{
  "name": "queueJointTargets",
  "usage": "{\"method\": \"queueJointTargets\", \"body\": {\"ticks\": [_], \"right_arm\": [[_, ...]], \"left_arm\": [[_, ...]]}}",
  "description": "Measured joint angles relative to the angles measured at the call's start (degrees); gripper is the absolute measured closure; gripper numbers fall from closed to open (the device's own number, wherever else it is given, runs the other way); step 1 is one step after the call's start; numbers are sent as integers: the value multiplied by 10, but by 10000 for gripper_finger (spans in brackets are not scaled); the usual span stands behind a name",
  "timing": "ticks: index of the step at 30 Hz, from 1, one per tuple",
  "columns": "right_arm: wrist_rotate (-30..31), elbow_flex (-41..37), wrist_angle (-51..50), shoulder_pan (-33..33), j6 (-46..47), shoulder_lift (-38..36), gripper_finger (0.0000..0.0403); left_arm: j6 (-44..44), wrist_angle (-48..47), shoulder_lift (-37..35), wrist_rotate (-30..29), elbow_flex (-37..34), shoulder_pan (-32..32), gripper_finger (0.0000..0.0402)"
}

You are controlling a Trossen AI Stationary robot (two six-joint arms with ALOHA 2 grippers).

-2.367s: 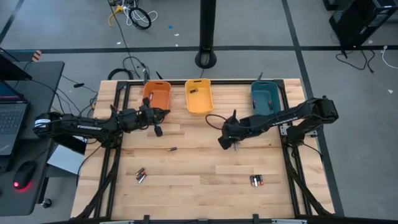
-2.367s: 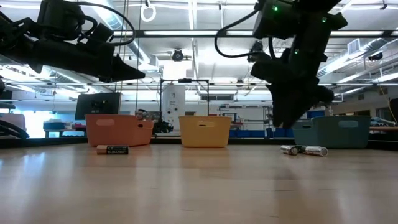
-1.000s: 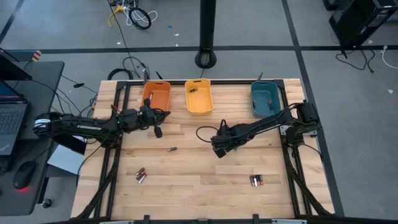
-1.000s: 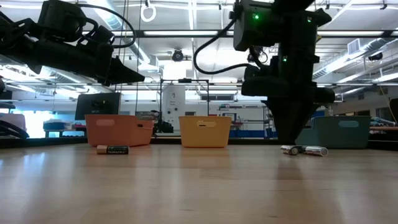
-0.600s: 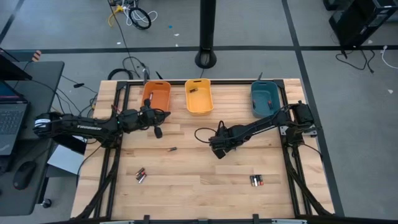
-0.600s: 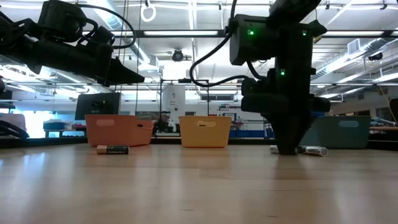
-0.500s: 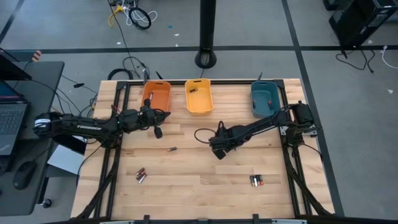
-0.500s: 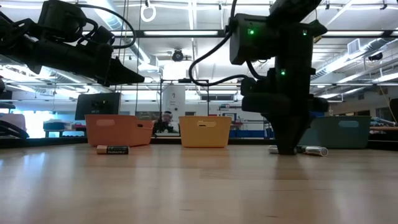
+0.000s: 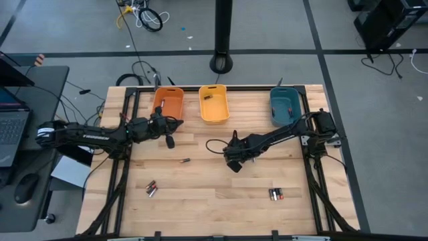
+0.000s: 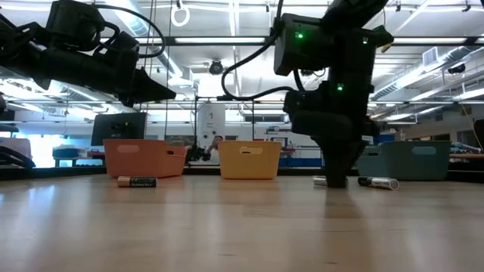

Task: Sort batteries
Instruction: Put the silver battery into the orange bin

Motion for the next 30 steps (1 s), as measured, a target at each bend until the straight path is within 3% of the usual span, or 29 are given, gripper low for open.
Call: {"method": "queueJointTargets", "body": {"ticks": [5,16,23,30], "right_arm": [[31,39,5,-4,-50,1,342],[118,162,32,-5,-201,0,341],[139,203,195,-5,-341,0,340],[139,203,328,-4,-426,-1,338]], "left_arm": [[-35,26,0,12,0,0,392],[-91,130,0,141,0,0,391],[-79,152,0,173,0,-1,369],[-78,159,0,183,0,-13,300]]}}
